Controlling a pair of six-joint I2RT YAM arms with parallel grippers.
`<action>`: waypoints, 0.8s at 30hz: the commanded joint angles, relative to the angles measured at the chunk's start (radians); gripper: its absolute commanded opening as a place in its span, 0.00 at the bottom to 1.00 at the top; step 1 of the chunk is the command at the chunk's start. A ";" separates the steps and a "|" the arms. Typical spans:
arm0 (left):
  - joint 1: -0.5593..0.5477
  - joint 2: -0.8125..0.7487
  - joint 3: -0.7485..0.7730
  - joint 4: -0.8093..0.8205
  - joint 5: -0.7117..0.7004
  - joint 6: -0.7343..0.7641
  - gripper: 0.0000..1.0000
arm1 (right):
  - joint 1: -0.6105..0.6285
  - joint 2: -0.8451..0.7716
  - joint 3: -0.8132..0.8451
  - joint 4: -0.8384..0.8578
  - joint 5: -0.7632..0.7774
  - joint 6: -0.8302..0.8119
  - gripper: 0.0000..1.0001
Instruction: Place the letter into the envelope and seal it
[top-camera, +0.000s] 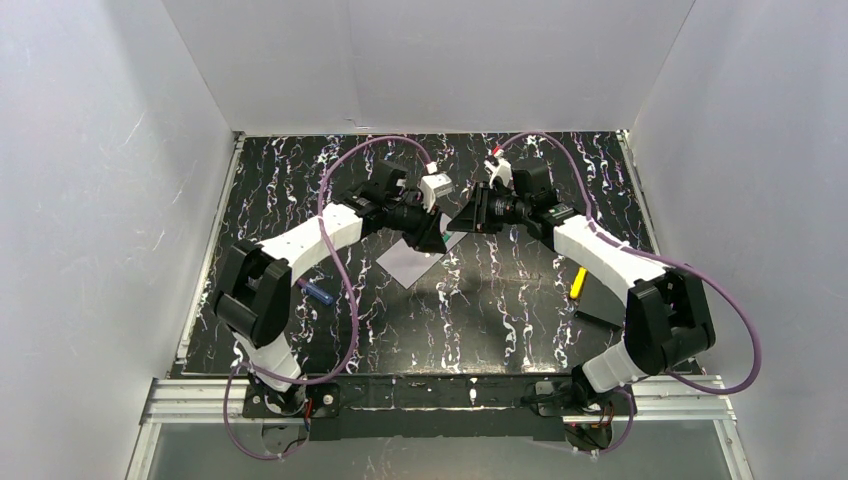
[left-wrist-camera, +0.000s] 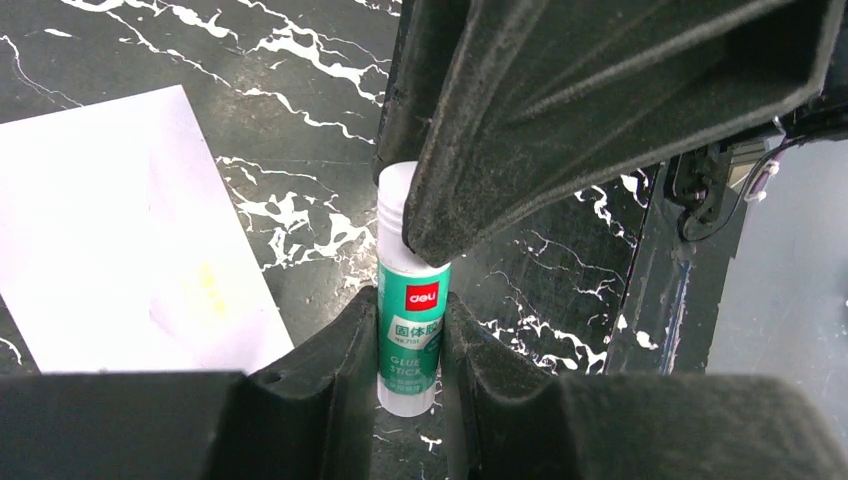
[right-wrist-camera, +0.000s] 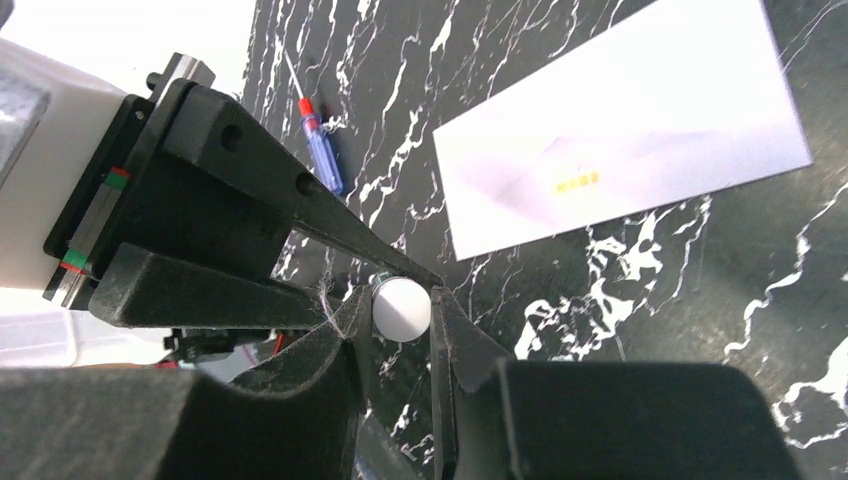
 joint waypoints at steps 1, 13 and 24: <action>0.042 0.015 0.163 0.326 -0.089 -0.070 0.00 | 0.131 0.069 -0.060 -0.239 -0.221 -0.060 0.01; 0.070 0.041 0.186 0.359 -0.097 -0.103 0.00 | 0.173 0.088 -0.097 -0.233 -0.225 -0.088 0.01; 0.091 -0.042 -0.056 0.332 0.043 -0.188 0.00 | 0.032 0.055 0.195 -0.337 0.048 -0.040 0.44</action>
